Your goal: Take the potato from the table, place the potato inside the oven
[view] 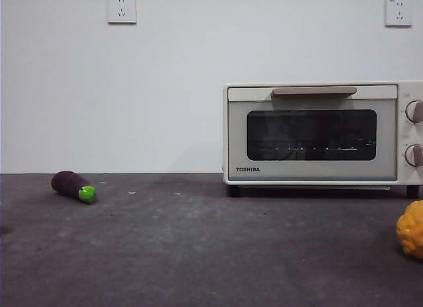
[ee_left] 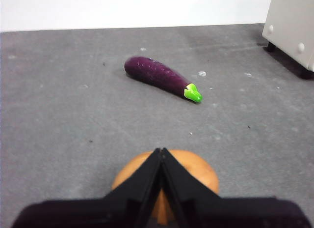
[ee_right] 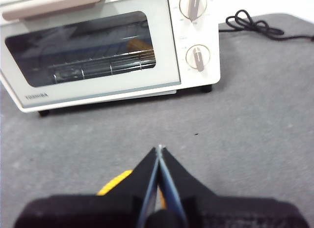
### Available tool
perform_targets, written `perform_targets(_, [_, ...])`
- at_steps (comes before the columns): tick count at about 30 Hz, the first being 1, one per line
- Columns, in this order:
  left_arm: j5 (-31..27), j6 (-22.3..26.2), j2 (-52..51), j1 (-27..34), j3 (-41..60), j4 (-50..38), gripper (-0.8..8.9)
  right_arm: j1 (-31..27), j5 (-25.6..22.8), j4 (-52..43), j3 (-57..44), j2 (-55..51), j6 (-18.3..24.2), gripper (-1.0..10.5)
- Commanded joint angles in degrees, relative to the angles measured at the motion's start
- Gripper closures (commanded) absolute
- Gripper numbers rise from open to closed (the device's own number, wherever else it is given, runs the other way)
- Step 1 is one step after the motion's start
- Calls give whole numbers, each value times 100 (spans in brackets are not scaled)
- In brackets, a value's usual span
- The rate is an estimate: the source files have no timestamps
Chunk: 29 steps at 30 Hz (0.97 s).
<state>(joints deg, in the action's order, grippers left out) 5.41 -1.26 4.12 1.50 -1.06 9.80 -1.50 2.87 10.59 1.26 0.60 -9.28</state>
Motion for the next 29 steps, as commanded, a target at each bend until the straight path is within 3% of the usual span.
perform_targets(1, [125,-437,76,7,-133,-35,819,0,83,-26,79,-7,-321,951])
perform_targets(4, [323,-1154,326,7,-474,-46,819,0,85,-7,433,-7,-332,951])
perform_targets(6, [544,-1373,656,7,-772,-50,819,0,170,13,756,-7,-533,951])
perform_targets(8, [671,-1421,1091,7,-1117,-74,819,0,232,79,1097,-7,-719,951])
perform_targets(17, [754,-1541,2887,7,-2483,-219,818,0,227,535,2166,4,-726,949])
perform_targets(22, [1132,-2061,3816,-4,-3147,-286,818,0,229,1429,2839,42,-726,949])
perform_targets(29, [1882,-2186,4918,-111,-3989,-343,818,0,313,2850,3668,214,-774,945])
